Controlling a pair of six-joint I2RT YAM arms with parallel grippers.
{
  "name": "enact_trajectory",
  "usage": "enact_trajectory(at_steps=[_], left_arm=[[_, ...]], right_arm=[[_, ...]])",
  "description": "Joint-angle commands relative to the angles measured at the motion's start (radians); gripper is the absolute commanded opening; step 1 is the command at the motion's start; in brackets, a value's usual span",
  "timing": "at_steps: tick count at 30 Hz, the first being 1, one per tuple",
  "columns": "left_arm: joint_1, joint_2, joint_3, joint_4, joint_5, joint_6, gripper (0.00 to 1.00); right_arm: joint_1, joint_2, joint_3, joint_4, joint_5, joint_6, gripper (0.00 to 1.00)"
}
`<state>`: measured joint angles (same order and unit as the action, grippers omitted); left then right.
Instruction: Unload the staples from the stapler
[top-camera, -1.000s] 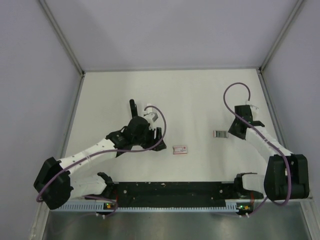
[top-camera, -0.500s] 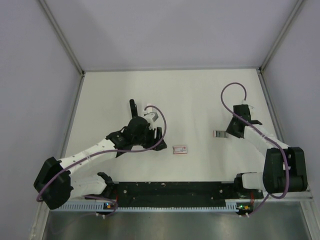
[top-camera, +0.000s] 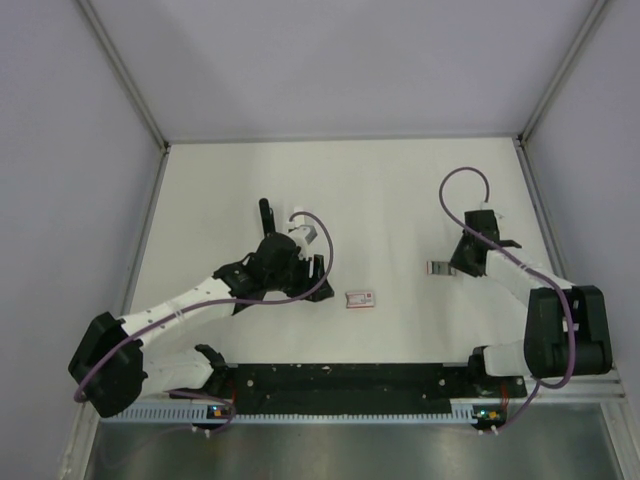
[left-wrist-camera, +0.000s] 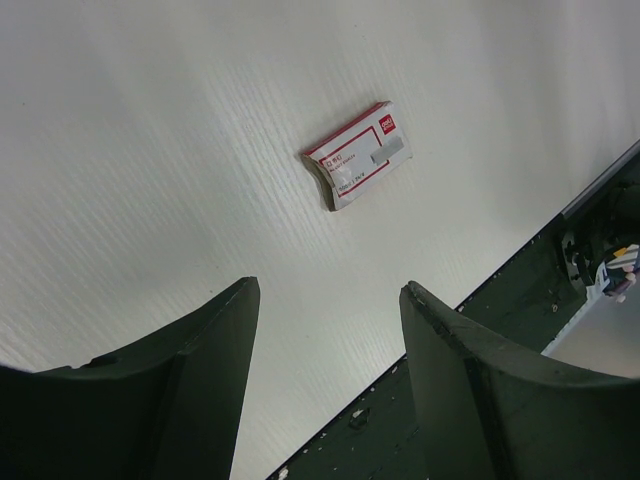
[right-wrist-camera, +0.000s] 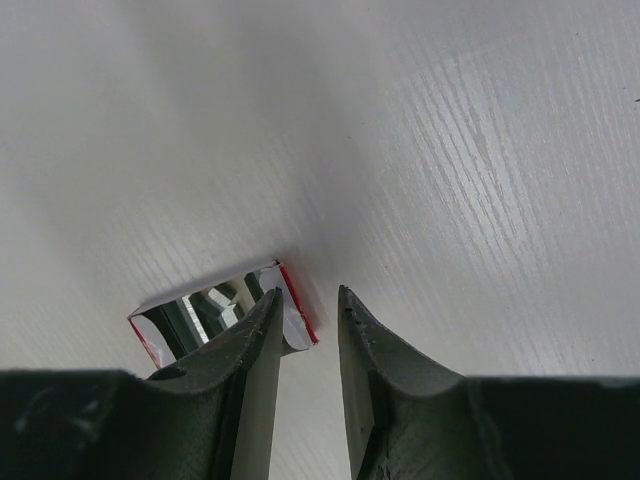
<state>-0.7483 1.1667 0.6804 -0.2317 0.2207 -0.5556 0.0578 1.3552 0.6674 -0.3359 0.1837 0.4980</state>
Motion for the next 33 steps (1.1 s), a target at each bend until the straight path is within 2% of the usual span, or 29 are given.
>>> enact_trajectory(at_steps=[1,10,23,33], left_arm=[[-0.003,-0.002,-0.008,0.043,0.011,-0.003,0.64],[-0.003,-0.009,-0.013,0.045,0.008,-0.001,0.64],[-0.003,-0.001,-0.015,0.048,0.011,0.0,0.64],[-0.003,0.025,-0.007,0.061,0.019,0.0,0.64]], right_arm=[[-0.009,0.007,0.0,0.032,-0.015,-0.01,0.29],[-0.007,0.041,0.012,0.029,-0.044,-0.019,0.26],[-0.007,0.042,0.006,0.023,-0.055,-0.024,0.0],[-0.003,-0.008,0.003,0.006,-0.113,-0.032,0.0]])
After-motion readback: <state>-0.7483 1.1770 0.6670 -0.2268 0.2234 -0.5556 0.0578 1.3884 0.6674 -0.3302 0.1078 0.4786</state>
